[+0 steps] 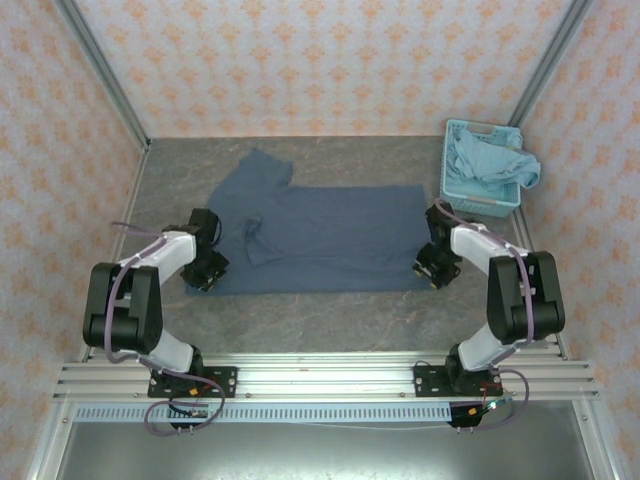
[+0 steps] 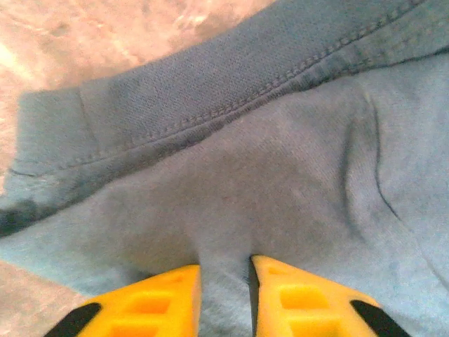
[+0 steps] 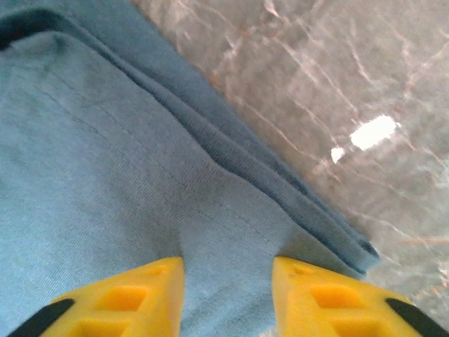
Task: Fold and stack the t-shirts
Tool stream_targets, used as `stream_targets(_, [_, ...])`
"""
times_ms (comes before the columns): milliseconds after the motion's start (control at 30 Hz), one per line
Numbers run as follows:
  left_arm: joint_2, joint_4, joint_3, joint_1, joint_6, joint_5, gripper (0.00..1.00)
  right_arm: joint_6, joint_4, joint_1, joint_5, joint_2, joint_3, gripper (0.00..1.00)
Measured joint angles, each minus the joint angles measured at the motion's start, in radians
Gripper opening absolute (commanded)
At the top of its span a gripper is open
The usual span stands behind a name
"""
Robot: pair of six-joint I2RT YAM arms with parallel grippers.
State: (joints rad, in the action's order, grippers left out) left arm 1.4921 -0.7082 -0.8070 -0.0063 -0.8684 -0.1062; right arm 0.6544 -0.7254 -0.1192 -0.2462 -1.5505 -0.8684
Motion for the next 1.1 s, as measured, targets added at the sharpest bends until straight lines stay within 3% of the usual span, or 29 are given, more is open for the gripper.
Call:
stream_targets(100, [-0.087,0.000,-0.008,-0.004,0.007,-0.002,0.53,-0.015,-0.002,-0.027,0.003,0.073,-0.001,0.53])
stream_targets(167, [-0.137,0.021,-0.026,-0.018,0.004,-0.030,0.57,-0.028,0.000,-0.047,-0.006,0.121,-0.010,0.60])
stream_targets(300, [-0.123,0.092,-0.074,-0.076,-0.013,-0.116,0.57,-0.054,0.050,-0.072,-0.098,0.163,-0.045,0.64])
stream_targets(467, [0.006,0.165,-0.093,-0.164,-0.051,-0.191,0.56,-0.057,0.138,-0.113,-0.265,0.160,-0.096,0.67])
stream_targets(767, [0.130,0.186,-0.112,-0.190,-0.076,-0.204,0.38,-0.024,0.192,-0.125,-0.364,0.161,-0.134,0.67])
stream_targets(1100, [0.185,0.202,-0.220,-0.210,-0.069,-0.193,0.03,-0.011,0.192,-0.125,-0.363,0.176,-0.134,0.67])
